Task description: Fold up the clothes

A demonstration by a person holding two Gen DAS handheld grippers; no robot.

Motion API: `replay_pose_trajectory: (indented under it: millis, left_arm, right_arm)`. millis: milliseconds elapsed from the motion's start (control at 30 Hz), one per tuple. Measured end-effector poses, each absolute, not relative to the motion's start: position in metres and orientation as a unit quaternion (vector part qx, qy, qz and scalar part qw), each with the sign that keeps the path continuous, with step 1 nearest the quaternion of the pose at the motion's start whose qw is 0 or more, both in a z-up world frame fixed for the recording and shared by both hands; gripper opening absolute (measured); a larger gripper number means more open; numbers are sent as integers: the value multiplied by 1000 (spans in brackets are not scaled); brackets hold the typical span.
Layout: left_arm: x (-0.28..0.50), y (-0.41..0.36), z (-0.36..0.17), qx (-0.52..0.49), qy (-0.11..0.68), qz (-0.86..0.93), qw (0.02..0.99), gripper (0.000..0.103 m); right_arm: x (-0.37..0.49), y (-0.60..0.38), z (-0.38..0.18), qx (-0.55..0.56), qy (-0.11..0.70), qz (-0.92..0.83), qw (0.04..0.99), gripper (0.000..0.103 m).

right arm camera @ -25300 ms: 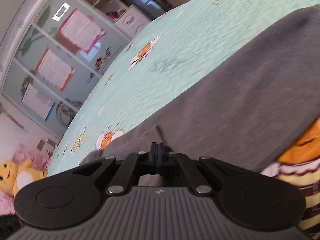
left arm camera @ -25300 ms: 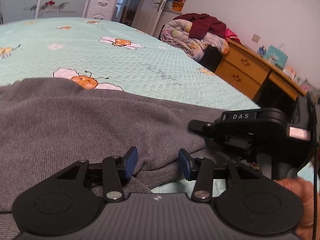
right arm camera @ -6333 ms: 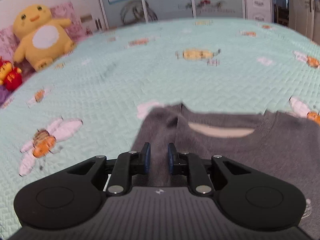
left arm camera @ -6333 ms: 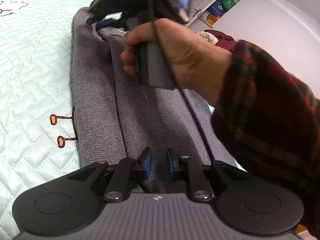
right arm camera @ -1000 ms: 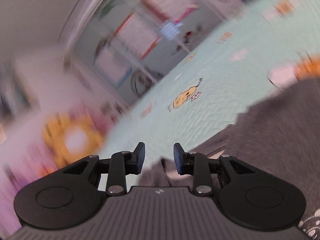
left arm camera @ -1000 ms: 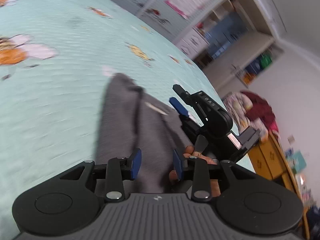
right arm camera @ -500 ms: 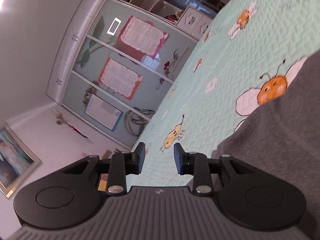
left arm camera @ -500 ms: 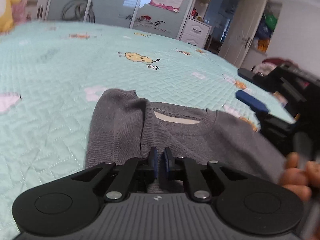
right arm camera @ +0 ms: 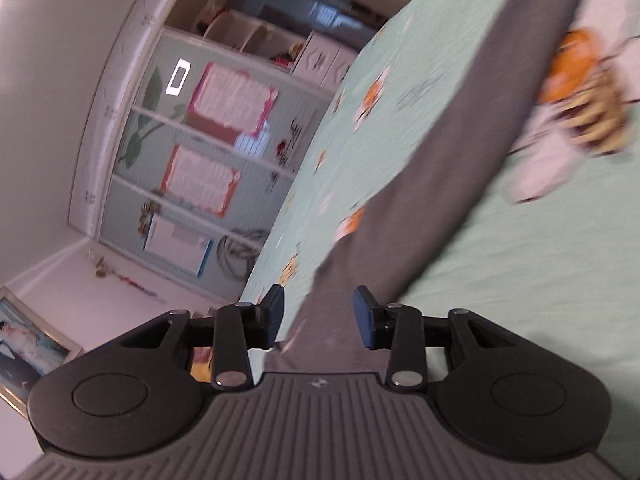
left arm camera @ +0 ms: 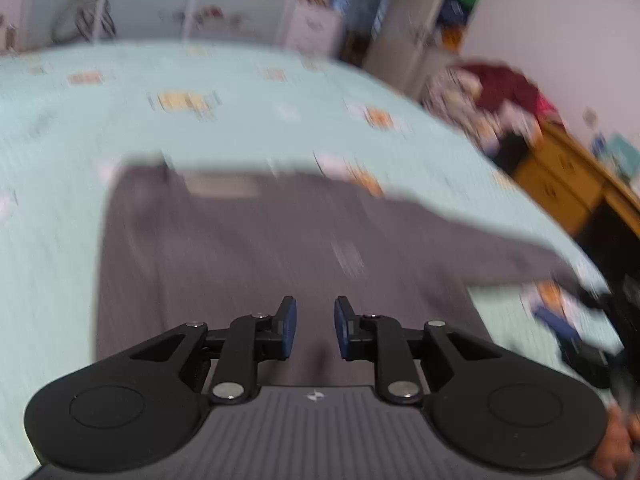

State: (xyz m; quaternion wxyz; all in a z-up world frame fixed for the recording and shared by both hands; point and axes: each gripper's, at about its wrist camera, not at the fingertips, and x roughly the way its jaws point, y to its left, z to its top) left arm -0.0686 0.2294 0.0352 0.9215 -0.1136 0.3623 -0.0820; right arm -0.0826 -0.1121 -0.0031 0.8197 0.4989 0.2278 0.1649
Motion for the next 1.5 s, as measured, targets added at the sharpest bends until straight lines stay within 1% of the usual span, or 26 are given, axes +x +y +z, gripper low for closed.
replay_pose_trajectory:
  millis: [33, 67, 133, 200, 333, 367, 400, 433, 533, 567, 600, 667, 700, 767, 967, 1033, 1067, 1133, 1200, 1333, 1500]
  left_arm:
    - [-79, 223, 23, -110, 367, -79, 920, 27]
    - [-89, 217, 9, -103, 364, -75, 923, 28]
    - [-105, 206, -4, -74, 328, -69, 939, 29]
    - [-104, 203, -3, -68, 329, -63, 940, 31]
    - [-98, 197, 20, -77, 377, -38, 922, 34]
    - [-101, 190, 28, -74, 381, -35, 921, 38]
    - [-104, 185, 31, -72, 383, -42, 920, 49]
    - [-107, 180, 27, -62, 387, -49, 918, 63]
    - [-110, 161, 11, -10, 412, -57, 909, 70]
    - [-108, 155, 14, 2, 420, -50, 906, 70]
    - [-105, 150, 18, 5, 431, -39, 901, 67]
    - [-102, 144, 30, -27, 435, -50, 899, 64]
    - [-101, 141, 38, -46, 428, -65, 900, 62]
    - [-97, 125, 53, -57, 402, -95, 909, 62]
    - [-49, 41, 86, 12, 344, -152, 927, 63]
    - [-30, 5, 89, 53, 328, -176, 927, 65]
    - [-22, -15, 88, 80, 318, -189, 926, 65]
    - [-13, -53, 78, 138, 299, -216, 919, 65]
    - [-7, -89, 66, 194, 277, -241, 910, 65]
    - [-1, -146, 32, 284, 232, -268, 891, 67]
    - [10, -179, 4, 310, 231, -266, 883, 67]
  right_arm:
    - [-88, -119, -9, 498, 224, 167, 821, 44]
    - [-87, -124, -15, 501, 219, 171, 820, 44]
    - [-85, -133, -26, 507, 212, 180, 816, 44]
    - [-80, -140, -31, 509, 210, 187, 814, 44]
    - [-73, -155, -35, 512, 194, 193, 814, 45]
    - [-72, -159, -39, 525, 192, 189, 808, 45]
    - [-71, -164, -43, 540, 189, 182, 800, 45]
    - [-70, -169, -48, 556, 186, 174, 792, 45]
    - [-68, -182, -59, 594, 172, 157, 770, 44]
    - [-69, -184, -61, 599, 167, 154, 768, 44]
    - [-69, -184, -62, 598, 163, 152, 770, 44]
    - [-69, -182, -62, 593, 156, 149, 776, 44]
    - [-69, -181, -60, 591, 154, 147, 778, 44]
    - [-71, -182, -58, 589, 146, 135, 784, 44]
    - [-93, -192, -47, 551, 89, -8, 830, 45]
    - [-100, -196, -44, 536, 68, -63, 839, 46]
    - [-104, -199, -42, 529, 57, -89, 842, 46]
    - [-113, -209, -40, 525, 28, -123, 841, 56]
    - [-117, -220, -40, 533, 6, -138, 835, 60]
    - [-122, -244, -50, 558, -20, -155, 815, 60]
    - [-123, -262, -61, 577, -37, -160, 800, 60]
